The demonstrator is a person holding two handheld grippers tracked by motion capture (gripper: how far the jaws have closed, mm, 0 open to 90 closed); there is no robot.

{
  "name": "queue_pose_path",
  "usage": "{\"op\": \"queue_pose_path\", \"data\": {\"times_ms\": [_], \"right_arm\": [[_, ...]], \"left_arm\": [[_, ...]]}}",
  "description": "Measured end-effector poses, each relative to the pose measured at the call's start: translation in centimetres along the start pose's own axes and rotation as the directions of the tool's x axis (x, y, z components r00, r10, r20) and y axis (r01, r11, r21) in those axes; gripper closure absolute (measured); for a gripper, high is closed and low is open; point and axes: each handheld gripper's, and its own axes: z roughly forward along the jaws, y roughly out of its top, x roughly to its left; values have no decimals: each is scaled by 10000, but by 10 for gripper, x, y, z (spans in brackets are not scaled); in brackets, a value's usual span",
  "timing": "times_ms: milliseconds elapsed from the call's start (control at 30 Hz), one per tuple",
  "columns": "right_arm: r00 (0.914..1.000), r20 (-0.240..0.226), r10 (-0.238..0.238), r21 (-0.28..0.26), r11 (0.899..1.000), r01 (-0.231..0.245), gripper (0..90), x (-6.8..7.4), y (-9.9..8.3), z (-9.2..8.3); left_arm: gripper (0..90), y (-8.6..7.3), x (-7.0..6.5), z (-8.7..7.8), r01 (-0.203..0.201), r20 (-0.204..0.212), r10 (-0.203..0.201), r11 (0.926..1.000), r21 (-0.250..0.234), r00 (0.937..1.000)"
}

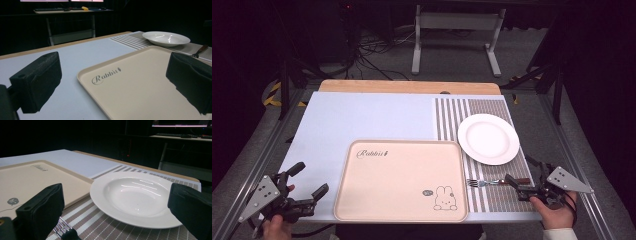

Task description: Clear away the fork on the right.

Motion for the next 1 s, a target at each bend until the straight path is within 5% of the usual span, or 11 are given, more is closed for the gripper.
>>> {"op": "queue_pose_path", "data": {"times_ms": [467, 1000], "right_arm": [[9999, -158, 42, 136, 9999, -40, 20, 2, 2, 2], [9962, -846, -211, 264, 9994, 235, 32, 0, 32, 28]], "left_arm": [[10, -1, 0, 0, 48, 16, -48, 10000, 15, 10000], [10, -2, 0, 2, 82, -72, -80, 9999, 150, 9999]]}}
